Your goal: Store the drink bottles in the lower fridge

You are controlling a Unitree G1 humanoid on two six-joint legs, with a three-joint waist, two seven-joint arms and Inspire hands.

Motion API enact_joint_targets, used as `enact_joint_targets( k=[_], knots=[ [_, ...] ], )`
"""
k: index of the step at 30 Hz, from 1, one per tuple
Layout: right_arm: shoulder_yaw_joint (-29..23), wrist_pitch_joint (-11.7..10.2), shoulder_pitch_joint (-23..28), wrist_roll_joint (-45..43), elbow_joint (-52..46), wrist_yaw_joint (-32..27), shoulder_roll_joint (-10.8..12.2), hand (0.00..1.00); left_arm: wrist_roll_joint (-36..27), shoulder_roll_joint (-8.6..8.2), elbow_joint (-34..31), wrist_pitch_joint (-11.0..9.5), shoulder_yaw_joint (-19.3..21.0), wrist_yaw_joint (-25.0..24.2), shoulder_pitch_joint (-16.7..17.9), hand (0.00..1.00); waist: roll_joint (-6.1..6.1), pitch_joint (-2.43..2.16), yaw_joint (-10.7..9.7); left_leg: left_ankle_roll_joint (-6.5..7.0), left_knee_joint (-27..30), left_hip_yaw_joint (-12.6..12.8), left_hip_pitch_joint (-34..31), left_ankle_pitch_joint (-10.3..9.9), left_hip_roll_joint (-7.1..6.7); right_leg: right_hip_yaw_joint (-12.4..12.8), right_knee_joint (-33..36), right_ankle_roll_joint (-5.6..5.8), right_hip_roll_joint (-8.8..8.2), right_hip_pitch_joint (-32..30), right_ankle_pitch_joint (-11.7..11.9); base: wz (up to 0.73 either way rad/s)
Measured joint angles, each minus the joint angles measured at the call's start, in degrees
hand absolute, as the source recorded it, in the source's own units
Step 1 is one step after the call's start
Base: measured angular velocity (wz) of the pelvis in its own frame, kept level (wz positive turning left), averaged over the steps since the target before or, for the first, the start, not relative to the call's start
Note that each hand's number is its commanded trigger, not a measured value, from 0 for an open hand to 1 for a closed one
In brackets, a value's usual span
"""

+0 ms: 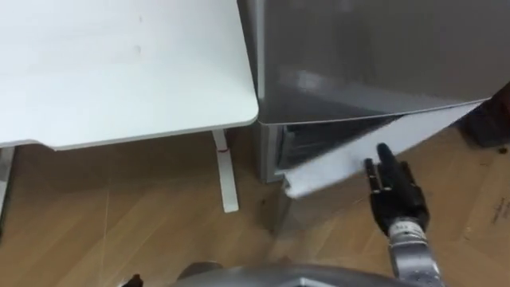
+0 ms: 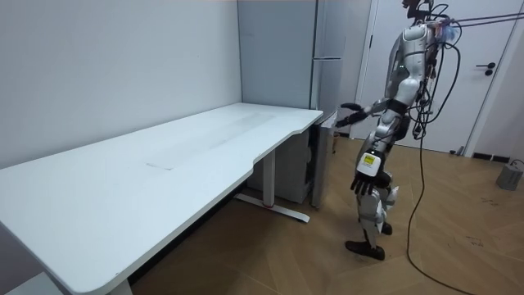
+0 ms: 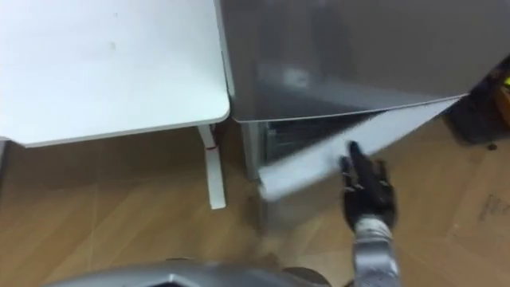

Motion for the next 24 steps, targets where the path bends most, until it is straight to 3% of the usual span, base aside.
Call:
enact_joint_targets(
  k=[1,3,6,12,17,24],
  knots=[
    [4.0,2.7,-2.2,0.3,0.0,0.9,-0.1,0.00,0.0,-0.33,0.0,0.6,-0.9,0.1,-0.6,0.00,0.41,0.05,0.5,0.09,-0.5,-0.5,0.5,0.7,-0.46,-0.5,0.0,0.00,-0.34,0.3,0.0,0.24],
    [7.5,6.1,-4.7,0.4,-0.8,1.9,0.0,0.00,0.0,-0.77,0.0,0.7,-1.6,0.4,-1.1,0.00,0.82,-0.05,1.6,0.29,-1.8,-1.1,1.2,1.4,-1.16,-1.1,0.0,0.26,-0.88,0.8,-0.2,0.32],
    [9.3,9.6,-6.1,0.4,-3.5,4.0,0.0,0.00,0.0,-1.01,0.0,0.7,-1.7,0.8,-1.1,0.00,-0.07,0.35,2.4,0.40,-2.7,-1.8,2.2,1.7,-1.92,-2.6,-0.5,0.64,-1.53,2.3,-0.7,0.24],
    [8.7,12.6,-5.8,0.7,-1.5,4.7,-0.6,0.00,0.0,-1.21,-0.1,1.0,-1.7,0.7,-1.3,0.00,-2.64,1.44,2.8,0.72,-3.1,-1.7,2.6,1.6,-2.66,-2.8,-1.3,1.19,-2.07,3.3,-1.0,0.07],
    [7.8,13.3,-4.3,-1.1,0.5,4.8,-1.5,0.00,0.0,-0.97,-0.3,1.5,-1.6,0.7,-1.1,0.00,-2.38,1.28,1.3,1.14,-3.0,-1.7,2.0,1.3,-2.88,-3.3,-1.2,1.47,-2.41,3.0,-1.0,0.03],
    [4.5,13.3,-4.2,-9.0,14.8,5.9,-2.3,0.00,0.0,-0.94,-0.8,1.0,-0.4,1.3,0.1,0.00,-2.89,0.68,-0.2,1.13,-3.8,-1.3,2.9,1.3,-2.97,-2.8,-1.4,1.55,-2.42,3.6,-1.1,-0.02]
  ],
)
